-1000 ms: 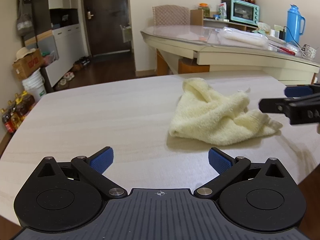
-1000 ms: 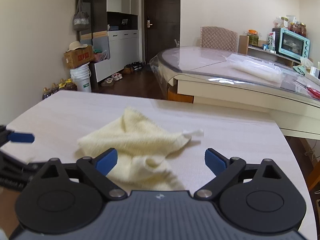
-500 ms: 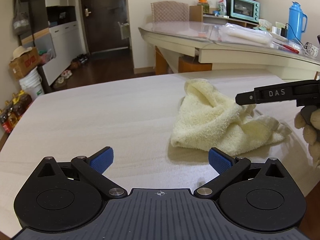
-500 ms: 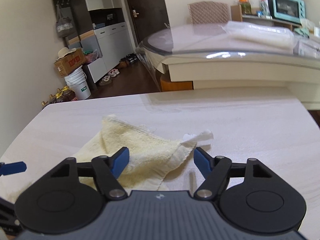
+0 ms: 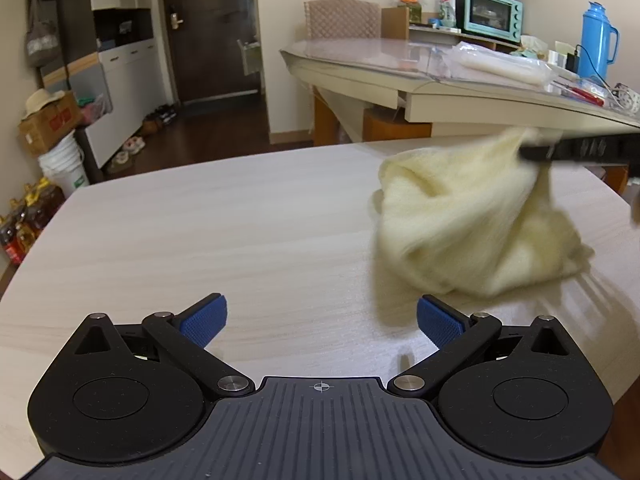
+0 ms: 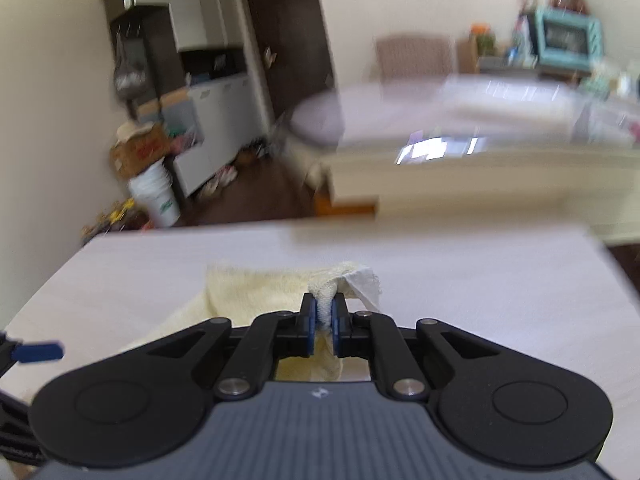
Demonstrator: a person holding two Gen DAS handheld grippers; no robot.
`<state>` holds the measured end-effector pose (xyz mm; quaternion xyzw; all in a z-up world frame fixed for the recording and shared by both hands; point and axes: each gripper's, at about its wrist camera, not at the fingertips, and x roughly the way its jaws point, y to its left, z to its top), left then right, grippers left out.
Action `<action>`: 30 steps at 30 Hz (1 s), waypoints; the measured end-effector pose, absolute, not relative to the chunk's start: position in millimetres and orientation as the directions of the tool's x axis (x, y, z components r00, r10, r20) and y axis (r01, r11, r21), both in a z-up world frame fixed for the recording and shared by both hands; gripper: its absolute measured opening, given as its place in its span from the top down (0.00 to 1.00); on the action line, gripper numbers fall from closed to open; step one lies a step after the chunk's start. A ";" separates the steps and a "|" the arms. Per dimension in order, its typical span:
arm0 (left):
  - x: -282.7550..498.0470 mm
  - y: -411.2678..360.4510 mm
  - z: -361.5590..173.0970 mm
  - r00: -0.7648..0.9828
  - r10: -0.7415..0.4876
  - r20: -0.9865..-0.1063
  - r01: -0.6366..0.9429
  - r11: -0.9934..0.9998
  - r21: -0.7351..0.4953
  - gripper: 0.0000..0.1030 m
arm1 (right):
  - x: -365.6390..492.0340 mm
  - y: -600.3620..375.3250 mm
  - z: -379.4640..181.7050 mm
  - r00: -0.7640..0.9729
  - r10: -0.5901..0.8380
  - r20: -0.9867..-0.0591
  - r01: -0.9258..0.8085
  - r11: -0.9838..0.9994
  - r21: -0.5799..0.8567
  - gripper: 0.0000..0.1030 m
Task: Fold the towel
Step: 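Grasp a towel corner with the right gripper and lift it, then spread the towel with the right gripper while the left gripper grasps another corner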
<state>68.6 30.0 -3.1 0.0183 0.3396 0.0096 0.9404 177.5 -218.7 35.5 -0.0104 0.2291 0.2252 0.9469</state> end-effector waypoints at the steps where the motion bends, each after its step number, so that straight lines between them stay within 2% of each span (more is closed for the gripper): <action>1: 66.6 32.0 -1.7 0.771 0.027 -0.636 -0.002 0.999 0.039 0.00 | 173.0 -219.1 40.7 0.809 0.420 -0.412 -0.437 0.897 0.057 0.92; 3: 61.7 36.7 1.0 0.775 0.022 -0.631 0.006 0.999 0.042 0.00 | 164.1 -220.0 51.0 0.836 0.418 -0.356 -0.446 0.895 0.003 0.92; 5: 55.7 42.1 3.6 0.779 0.017 -0.626 0.018 0.999 0.050 0.00 | 147.3 -207.0 51.7 0.812 0.468 -0.350 -0.518 0.853 -0.062 0.92; 7: 48.8 49.3 6.4 0.782 0.010 -0.623 0.034 0.998 0.058 0.00 | 120.0 -180.8 47.1 0.742 0.558 -0.372 -0.637 0.759 -0.133 0.92; 11: 40.9 62.8 10.8 0.781 -0.020 -0.624 0.089 0.993 0.080 0.00 | 72.5 -152.4 21.5 0.631 0.641 -0.436 -0.770 0.583 -0.258 0.92; 16: 29.7 78.1 15.6 0.776 -0.056 -0.629 0.157 0.982 0.105 0.00 | 38.4 -133.5 3.4 0.567 0.657 -0.497 -0.824 0.457 -0.335 0.91; 19: 27.4 72.6 16.1 0.776 -0.105 -0.622 0.232 0.964 0.127 0.00 | 26.9 -132.4 -2.1 0.529 0.654 -0.541 -0.849 0.405 -0.340 0.84; 21: 25.9 68.9 16.4 0.774 -0.137 -0.618 0.281 0.949 0.142 0.00 | 21.4 -140.1 0.0 0.529 0.658 -0.537 -0.849 0.404 -0.341 0.78; 26: 39.0 47.1 8.4 0.740 -0.202 -0.641 0.392 0.905 0.167 0.00 | 20.8 -168.9 12.5 0.612 0.618 -0.493 -0.790 0.510 -0.342 0.75; 28: 51.2 39.8 6.2 0.738 -0.198 -0.644 0.388 0.907 0.165 0.00 | 29.1 -182.2 15.0 0.669 0.570 -0.476 -0.739 0.577 -0.347 0.62; 30: 64.3 32.7 4.6 0.742 -0.187 -0.643 0.375 0.912 0.167 0.00 | 42.1 -190.8 14.9 0.722 0.505 -0.474 -0.680 0.643 -0.351 0.61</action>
